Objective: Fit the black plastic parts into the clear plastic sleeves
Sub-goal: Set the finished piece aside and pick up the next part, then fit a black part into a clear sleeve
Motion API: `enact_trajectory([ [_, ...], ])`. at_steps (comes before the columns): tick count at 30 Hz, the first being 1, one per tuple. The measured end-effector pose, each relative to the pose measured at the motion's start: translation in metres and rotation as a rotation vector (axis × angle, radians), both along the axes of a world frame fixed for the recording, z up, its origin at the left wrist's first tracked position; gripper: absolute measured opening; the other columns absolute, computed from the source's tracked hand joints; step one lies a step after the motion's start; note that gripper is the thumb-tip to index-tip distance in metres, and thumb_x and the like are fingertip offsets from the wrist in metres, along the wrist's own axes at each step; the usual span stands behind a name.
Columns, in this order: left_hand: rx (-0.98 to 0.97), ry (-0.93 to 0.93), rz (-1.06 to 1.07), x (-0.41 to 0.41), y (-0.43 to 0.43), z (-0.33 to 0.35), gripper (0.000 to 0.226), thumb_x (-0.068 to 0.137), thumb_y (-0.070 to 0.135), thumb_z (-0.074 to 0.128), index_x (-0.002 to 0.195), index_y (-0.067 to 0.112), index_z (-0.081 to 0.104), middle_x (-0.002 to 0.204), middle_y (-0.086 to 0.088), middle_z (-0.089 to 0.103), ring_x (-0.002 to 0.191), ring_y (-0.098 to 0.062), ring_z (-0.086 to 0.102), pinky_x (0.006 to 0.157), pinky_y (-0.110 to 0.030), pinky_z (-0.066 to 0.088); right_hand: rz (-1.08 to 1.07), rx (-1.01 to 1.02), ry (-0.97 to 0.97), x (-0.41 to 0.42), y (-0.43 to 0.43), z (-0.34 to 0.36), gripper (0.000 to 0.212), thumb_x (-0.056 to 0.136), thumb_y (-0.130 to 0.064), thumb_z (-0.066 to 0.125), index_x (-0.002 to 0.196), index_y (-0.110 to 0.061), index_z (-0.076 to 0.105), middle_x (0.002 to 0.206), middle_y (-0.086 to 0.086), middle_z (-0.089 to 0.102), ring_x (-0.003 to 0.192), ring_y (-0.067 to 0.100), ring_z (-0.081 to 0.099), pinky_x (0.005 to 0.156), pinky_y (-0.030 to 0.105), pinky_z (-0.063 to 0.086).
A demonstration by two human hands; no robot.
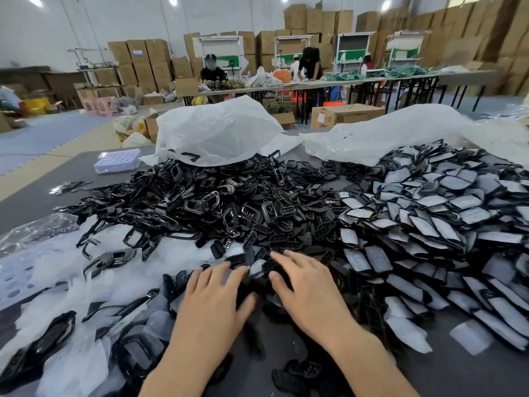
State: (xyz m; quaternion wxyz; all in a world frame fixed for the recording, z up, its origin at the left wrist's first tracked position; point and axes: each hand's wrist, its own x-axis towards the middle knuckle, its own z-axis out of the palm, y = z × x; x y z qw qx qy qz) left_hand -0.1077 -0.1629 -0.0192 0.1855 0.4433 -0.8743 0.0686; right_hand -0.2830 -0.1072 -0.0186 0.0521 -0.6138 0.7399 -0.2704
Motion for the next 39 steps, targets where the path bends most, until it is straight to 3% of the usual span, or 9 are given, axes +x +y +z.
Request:
enact_trajectory([
  [4, -0.041, 0.065, -0.038, -0.002, -0.006, -0.004, 0.036, 0.075, 0.035, 0.08, 0.109, 0.026, 0.071, 0.097, 0.006, 0.07, 0.089, -0.022, 0.069, 0.079, -0.039, 0.056, 0.008, 0.045, 0.072, 0.0, -0.002, -0.005, 0.043, 0.106, -0.048, 0.034, 0.148, -0.04, 0.042, 0.148, -0.017, 0.046, 0.137, 0.009, 0.036, 0.113, 0.028, 0.022],
  [14, -0.023, 0.215, 0.001, -0.005, -0.009, -0.001, 0.019, 0.081, 0.027, 0.076, 0.099, 0.021, 0.069, 0.084, 0.008, 0.071, 0.078, -0.018, 0.069, 0.07, -0.034, 0.055, 0.033, -0.033, -0.039, -0.001, -0.003, -0.002, 0.029, 0.105, -0.041, 0.044, 0.132, -0.041, 0.055, 0.123, -0.019, 0.055, 0.117, 0.005, 0.046, 0.103, 0.027, 0.035],
  [18, 0.073, 0.369, 0.003, -0.002, -0.008, 0.0, 0.03, 0.095, 0.043, 0.054, 0.124, 0.034, 0.053, 0.08, 0.013, 0.065, 0.078, -0.015, 0.063, 0.064, -0.028, 0.048, -0.05, -0.185, -0.155, -0.009, -0.015, 0.014, 0.031, 0.104, -0.032, 0.05, 0.134, -0.033, 0.058, 0.123, -0.013, 0.058, 0.111, 0.008, 0.05, 0.103, 0.033, 0.044],
  [21, 0.116, 0.41, -0.022, 0.0, -0.007, 0.001, 0.022, 0.095, 0.053, 0.037, 0.111, 0.039, 0.043, 0.065, 0.015, 0.054, 0.065, -0.009, 0.055, 0.052, -0.028, 0.04, -0.098, -0.23, -0.084, -0.015, -0.049, 0.033, 0.038, 0.103, -0.027, 0.051, 0.141, -0.028, 0.054, 0.135, -0.004, 0.056, 0.12, 0.016, 0.052, 0.106, 0.036, 0.043],
  [26, 0.112, 0.383, -0.045, 0.001, -0.006, 0.004, 0.022, 0.095, 0.052, 0.041, 0.092, 0.034, 0.053, 0.064, 0.015, 0.052, 0.062, -0.007, 0.053, 0.052, -0.025, 0.042, -0.087, 0.059, 0.007, -0.021, -0.108, 0.045, 0.055, 0.106, -0.034, 0.045, 0.157, -0.021, 0.03, 0.15, 0.01, 0.043, 0.133, 0.031, 0.045, 0.109, 0.045, 0.039],
  [29, 0.091, 0.403, -0.052, 0.0, -0.005, 0.006, 0.017, 0.096, 0.046, 0.047, 0.081, 0.04, 0.049, 0.068, 0.021, 0.05, 0.062, -0.007, 0.054, 0.051, -0.02, 0.034, -0.1, 0.153, 0.189, -0.022, -0.116, 0.03, 0.043, 0.108, -0.029, 0.042, 0.149, -0.018, 0.042, 0.143, 0.01, 0.05, 0.129, 0.032, 0.048, 0.104, 0.042, 0.04],
  [33, 0.153, 0.429, -0.048, -0.002, -0.003, 0.007, 0.053, 0.096, 0.055, 0.022, 0.113, 0.031, 0.066, 0.099, 0.025, 0.059, 0.087, -0.005, 0.061, 0.071, -0.025, 0.045, -0.132, 0.032, 0.309, -0.022, -0.102, 0.017, 0.031, 0.107, -0.032, 0.039, 0.13, -0.018, 0.056, 0.125, 0.003, 0.061, 0.116, 0.026, 0.056, 0.095, 0.039, 0.042],
  [36, 0.229, 0.43, -0.035, -0.001, -0.001, 0.009, 0.07, 0.092, 0.061, 0.009, 0.143, 0.036, 0.049, 0.123, 0.028, 0.054, 0.106, -0.005, 0.058, 0.084, -0.027, 0.047, -0.165, -0.031, 0.252, -0.022, -0.084, 0.015, 0.028, 0.104, -0.036, 0.04, 0.117, -0.018, 0.057, 0.113, -0.001, 0.066, 0.107, 0.023, 0.058, 0.091, 0.037, 0.04],
  [39, 0.243, 0.412, -0.039, -0.001, 0.002, 0.013, 0.069, 0.093, 0.06, 0.007, 0.153, 0.038, 0.033, 0.126, 0.028, 0.049, 0.107, -0.002, 0.055, 0.082, -0.021, 0.043, -0.203, -0.15, 0.133, -0.022, -0.059, 0.015, 0.022, 0.103, -0.035, 0.043, 0.111, -0.02, 0.057, 0.098, -0.003, 0.067, 0.098, 0.021, 0.059, 0.085, 0.036, 0.038],
])
